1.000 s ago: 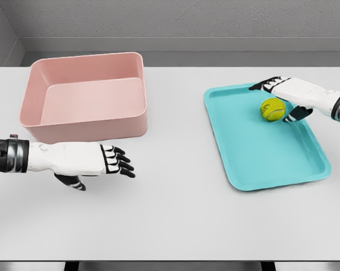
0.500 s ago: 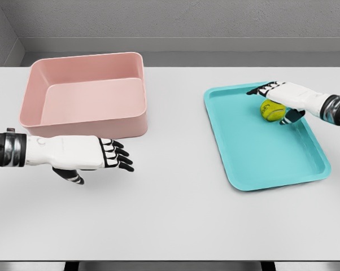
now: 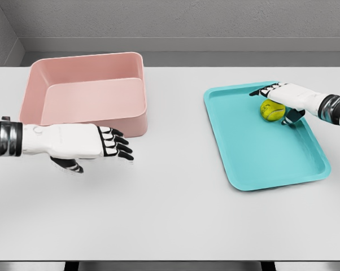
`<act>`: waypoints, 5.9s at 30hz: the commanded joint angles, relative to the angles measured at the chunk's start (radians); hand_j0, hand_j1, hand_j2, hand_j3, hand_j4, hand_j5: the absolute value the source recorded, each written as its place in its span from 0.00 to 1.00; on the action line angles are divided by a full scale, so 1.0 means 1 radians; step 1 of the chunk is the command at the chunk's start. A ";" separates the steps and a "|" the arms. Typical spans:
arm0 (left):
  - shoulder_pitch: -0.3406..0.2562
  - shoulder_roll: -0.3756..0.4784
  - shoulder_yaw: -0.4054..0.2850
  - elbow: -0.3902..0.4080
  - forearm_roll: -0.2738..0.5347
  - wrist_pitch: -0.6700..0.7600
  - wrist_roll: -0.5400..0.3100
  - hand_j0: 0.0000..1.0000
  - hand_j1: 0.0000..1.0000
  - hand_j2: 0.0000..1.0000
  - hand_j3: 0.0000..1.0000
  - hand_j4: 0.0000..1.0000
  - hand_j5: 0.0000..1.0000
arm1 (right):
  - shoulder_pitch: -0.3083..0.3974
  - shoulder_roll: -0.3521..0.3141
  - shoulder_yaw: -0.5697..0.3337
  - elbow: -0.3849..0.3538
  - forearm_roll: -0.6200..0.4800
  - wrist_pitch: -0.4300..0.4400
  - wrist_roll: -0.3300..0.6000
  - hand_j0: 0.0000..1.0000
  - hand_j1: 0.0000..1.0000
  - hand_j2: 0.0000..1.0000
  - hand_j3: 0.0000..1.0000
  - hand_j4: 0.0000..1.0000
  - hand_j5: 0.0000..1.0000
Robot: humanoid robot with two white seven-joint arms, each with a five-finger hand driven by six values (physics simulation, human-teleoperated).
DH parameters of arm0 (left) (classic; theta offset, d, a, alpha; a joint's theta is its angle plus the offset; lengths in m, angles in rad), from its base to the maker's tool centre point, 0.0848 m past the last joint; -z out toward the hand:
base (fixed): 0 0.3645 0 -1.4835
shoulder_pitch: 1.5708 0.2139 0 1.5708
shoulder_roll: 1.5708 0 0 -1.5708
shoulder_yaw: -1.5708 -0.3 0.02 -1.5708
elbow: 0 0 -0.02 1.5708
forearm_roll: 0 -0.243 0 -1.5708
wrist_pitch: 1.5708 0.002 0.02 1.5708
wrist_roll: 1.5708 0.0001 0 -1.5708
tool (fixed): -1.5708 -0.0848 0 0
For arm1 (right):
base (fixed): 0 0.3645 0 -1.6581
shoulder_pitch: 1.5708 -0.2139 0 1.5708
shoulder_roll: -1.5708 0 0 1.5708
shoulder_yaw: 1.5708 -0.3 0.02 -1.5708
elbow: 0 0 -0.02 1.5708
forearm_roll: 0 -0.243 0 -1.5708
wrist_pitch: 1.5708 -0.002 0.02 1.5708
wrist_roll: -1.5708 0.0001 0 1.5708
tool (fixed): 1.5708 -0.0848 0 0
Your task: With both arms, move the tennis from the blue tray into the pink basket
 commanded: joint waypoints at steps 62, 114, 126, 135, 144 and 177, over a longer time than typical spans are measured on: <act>-0.053 0.001 -0.011 0.000 0.046 0.001 -0.001 1.00 1.00 1.00 1.00 1.00 1.00 | -0.077 0.024 0.068 0.030 0.010 0.009 0.033 0.59 0.59 0.59 0.59 0.59 0.59; -0.051 0.003 -0.011 0.000 0.049 0.001 -0.001 1.00 1.00 1.00 1.00 1.00 1.00 | -0.091 -0.011 0.053 -0.395 -0.095 -0.034 0.121 0.60 0.60 0.60 0.60 0.60 0.60; -0.051 0.004 -0.011 0.000 0.049 0.001 -0.001 1.00 1.00 1.00 1.00 1.00 1.00 | -0.069 0.044 0.060 -0.421 -0.118 -0.034 0.136 0.60 0.60 0.60 0.60 0.60 0.60; -0.051 0.006 -0.011 0.000 0.049 0.001 -0.001 1.00 1.00 1.00 1.00 1.00 1.00 | -0.049 0.101 0.060 -0.421 -0.118 -0.034 0.164 0.60 0.60 0.60 0.60 0.60 0.60; -0.051 0.004 -0.011 0.000 0.049 0.001 -0.001 1.00 1.00 1.00 1.00 1.00 1.00 | -0.023 0.150 0.063 -0.420 -0.118 -0.032 0.176 0.60 0.60 0.60 0.60 0.60 0.60; -0.034 0.024 -0.011 0.000 0.069 0.001 -0.210 1.00 1.00 1.00 1.00 1.00 1.00 | -0.006 0.205 0.083 -0.375 -0.113 -0.031 0.174 1.00 1.00 1.00 1.00 1.00 1.00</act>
